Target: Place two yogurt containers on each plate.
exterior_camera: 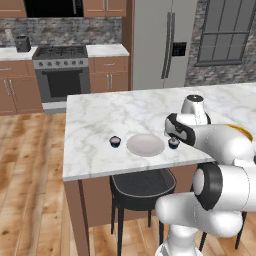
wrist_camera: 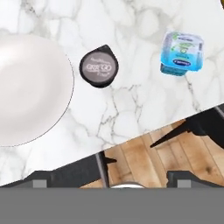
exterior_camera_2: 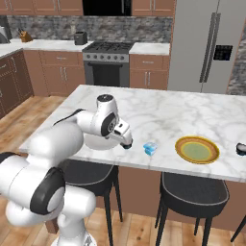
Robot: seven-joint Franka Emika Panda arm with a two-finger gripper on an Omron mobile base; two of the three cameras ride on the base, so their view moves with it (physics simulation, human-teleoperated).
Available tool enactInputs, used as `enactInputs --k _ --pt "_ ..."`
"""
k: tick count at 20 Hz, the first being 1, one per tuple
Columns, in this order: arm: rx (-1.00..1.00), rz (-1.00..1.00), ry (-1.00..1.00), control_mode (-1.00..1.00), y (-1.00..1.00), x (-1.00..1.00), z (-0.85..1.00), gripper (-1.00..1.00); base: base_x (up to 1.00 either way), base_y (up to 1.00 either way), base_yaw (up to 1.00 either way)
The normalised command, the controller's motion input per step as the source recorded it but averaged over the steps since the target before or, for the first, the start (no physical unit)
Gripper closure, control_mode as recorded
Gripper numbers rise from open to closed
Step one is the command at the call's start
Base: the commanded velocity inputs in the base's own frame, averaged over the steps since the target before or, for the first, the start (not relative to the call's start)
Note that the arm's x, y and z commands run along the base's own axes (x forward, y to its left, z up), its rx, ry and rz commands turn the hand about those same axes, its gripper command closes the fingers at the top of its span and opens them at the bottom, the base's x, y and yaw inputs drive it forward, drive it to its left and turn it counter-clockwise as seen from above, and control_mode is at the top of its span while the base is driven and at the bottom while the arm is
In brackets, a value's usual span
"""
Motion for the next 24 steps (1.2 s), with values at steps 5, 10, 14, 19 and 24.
enactInputs --k 5,10,14,19,24 --pt "0.0 -0.06 0.0 -1.0 -0.05 0.37 -0.22 -1.0 0.0 0.0 0.0" --pt "0.0 -0.02 0.0 -1.0 -0.12 0.23 -0.24 -1.0 0.0 0.0 0.0" --pt "0.01 0.0 0.0 -1.0 -0.14 0.14 -0.24 -1.0 0.0 0.0 0.0" --pt "0.02 0.0 0.0 -1.0 -0.1 0.23 -0.16 -1.0 0.0 0.0 0.0" --pt "0.03 0.0 0.0 -1.0 -0.02 0.26 -0.16 -1.0 0.0 0.0 0.0"
